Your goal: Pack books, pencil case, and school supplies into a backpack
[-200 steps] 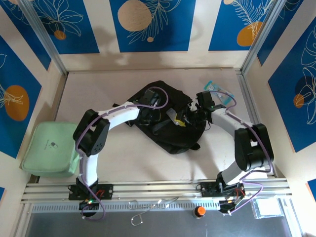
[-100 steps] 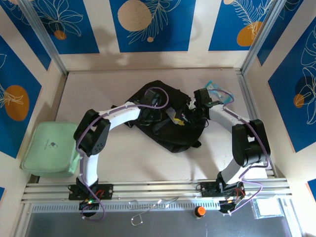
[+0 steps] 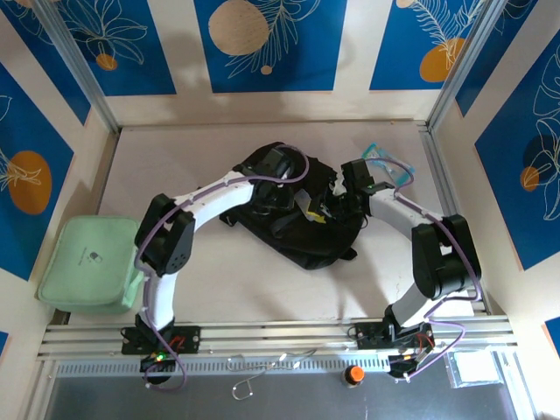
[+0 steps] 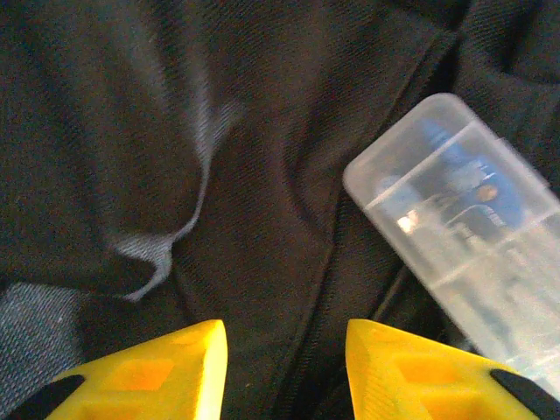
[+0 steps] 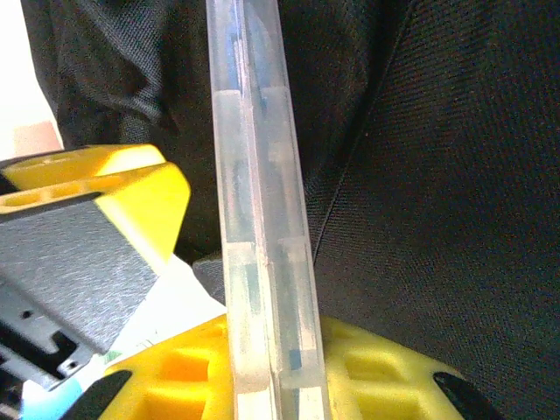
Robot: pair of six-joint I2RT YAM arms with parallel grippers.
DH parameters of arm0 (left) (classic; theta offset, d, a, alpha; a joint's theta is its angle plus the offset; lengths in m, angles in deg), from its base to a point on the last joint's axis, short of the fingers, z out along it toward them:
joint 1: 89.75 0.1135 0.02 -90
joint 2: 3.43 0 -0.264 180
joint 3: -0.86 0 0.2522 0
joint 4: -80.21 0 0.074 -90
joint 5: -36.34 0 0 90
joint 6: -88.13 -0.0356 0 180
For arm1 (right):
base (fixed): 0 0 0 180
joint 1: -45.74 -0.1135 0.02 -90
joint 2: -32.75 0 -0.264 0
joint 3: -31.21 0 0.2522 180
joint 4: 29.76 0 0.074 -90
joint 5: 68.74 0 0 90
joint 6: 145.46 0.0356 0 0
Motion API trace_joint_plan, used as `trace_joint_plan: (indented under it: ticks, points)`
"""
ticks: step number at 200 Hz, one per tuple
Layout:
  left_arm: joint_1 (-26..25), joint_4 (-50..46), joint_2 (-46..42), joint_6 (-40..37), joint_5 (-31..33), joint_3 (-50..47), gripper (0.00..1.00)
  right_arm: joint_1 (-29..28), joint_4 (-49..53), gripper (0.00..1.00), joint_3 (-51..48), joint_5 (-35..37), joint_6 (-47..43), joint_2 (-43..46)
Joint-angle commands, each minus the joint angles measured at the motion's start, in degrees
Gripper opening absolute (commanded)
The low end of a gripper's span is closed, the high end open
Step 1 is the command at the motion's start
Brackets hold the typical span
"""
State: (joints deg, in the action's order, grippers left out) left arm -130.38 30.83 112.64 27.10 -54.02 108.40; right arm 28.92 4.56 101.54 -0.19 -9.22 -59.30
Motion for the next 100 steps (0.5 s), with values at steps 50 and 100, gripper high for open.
trace_joint_plan:
  ticks: [50, 100]
  points:
    - [-1.21, -9.14, 10.75, -4.16, 2.04, 7.65, 0.50, 0.77, 8.19, 0.03, -4.51, 3.87, 2.44, -1.07]
    - [-0.30, -11.57, 15.16, -0.58, 8.02, 6.65, 0.36, 2.17, 10.08, 0.03, -7.03, 4.90, 2.16, 1.85]
